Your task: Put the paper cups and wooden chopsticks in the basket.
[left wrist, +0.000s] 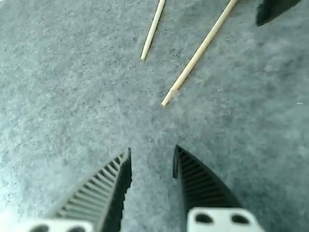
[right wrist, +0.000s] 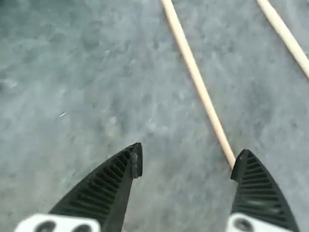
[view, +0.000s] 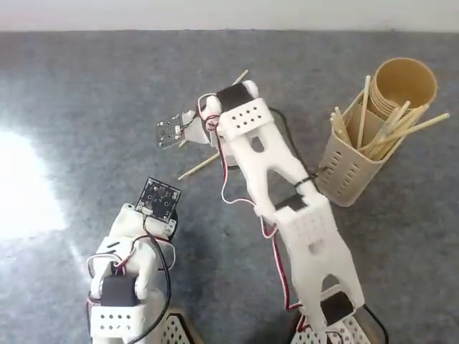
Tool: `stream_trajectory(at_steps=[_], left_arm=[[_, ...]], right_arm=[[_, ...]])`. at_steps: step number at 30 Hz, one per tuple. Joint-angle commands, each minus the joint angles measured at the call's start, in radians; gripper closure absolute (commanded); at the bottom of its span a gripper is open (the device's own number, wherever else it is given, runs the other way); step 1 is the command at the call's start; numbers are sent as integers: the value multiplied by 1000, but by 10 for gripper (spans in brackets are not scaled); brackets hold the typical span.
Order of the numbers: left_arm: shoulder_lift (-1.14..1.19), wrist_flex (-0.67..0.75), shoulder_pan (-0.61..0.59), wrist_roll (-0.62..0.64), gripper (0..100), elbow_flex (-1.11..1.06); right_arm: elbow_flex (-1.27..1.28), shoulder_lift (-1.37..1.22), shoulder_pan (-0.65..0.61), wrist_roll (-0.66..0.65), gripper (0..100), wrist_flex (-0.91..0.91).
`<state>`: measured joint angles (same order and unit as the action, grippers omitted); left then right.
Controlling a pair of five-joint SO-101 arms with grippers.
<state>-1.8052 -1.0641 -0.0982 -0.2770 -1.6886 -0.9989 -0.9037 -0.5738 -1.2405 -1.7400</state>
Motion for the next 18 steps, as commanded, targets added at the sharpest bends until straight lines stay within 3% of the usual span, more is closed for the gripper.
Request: stream_trajectory(at_steps=[1, 6, 13, 18], left_arm=[[-12, -2, 6, 8, 870, 5], [-11, -2, 6, 8, 870, 5], [-11, -2, 6, 8, 870, 5], [-11, -2, 6, 8, 870, 5]], right_arm=[[-187, -82, -15, -14, 749, -36], [-302, -203, -25, -12, 841, -45], [-376, -263, -1, -14, 746, -15], [-376, -269, 8, -14, 742, 19]])
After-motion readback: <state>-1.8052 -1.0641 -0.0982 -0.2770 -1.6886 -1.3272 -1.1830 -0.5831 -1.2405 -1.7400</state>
